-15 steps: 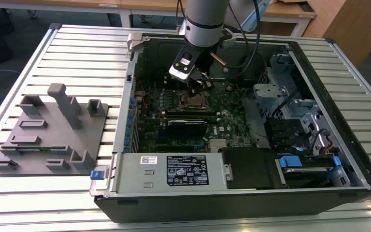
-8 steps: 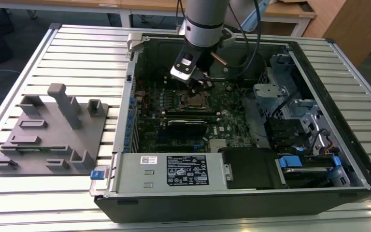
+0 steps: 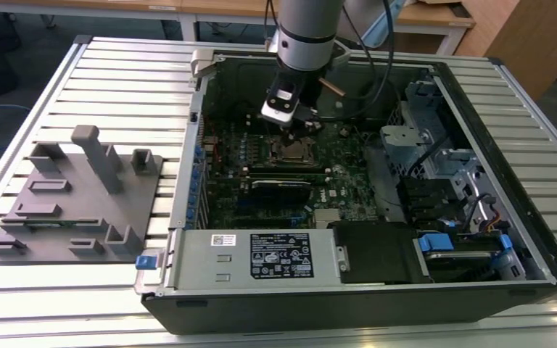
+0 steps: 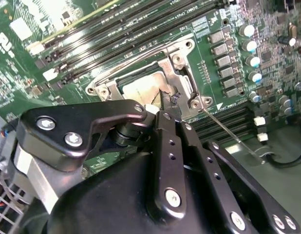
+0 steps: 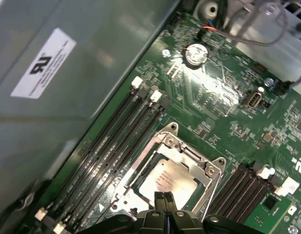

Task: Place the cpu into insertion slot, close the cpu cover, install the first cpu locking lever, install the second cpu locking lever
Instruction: 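Close the cpu cover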

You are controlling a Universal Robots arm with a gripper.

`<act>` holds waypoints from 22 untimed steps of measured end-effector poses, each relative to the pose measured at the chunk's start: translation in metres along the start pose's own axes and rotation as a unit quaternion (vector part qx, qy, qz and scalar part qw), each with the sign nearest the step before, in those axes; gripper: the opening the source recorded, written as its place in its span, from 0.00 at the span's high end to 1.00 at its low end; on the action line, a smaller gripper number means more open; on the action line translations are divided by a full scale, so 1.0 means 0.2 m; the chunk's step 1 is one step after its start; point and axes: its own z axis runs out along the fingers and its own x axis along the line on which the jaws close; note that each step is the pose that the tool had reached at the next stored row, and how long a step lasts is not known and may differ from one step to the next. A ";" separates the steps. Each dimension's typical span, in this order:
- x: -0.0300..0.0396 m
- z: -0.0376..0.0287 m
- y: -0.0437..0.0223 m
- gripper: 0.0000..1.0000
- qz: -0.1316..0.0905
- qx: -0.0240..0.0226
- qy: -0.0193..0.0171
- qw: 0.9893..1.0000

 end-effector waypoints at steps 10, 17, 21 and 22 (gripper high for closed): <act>0.000 0.001 0.000 0.90 -0.040 0.000 0.001 0.999; 0.000 0.001 0.000 0.90 -0.044 -0.001 0.001 0.999; 0.000 0.001 0.000 0.90 -0.048 -0.001 0.002 0.999; 0.000 0.001 0.000 0.90 -0.048 -0.001 0.002 0.999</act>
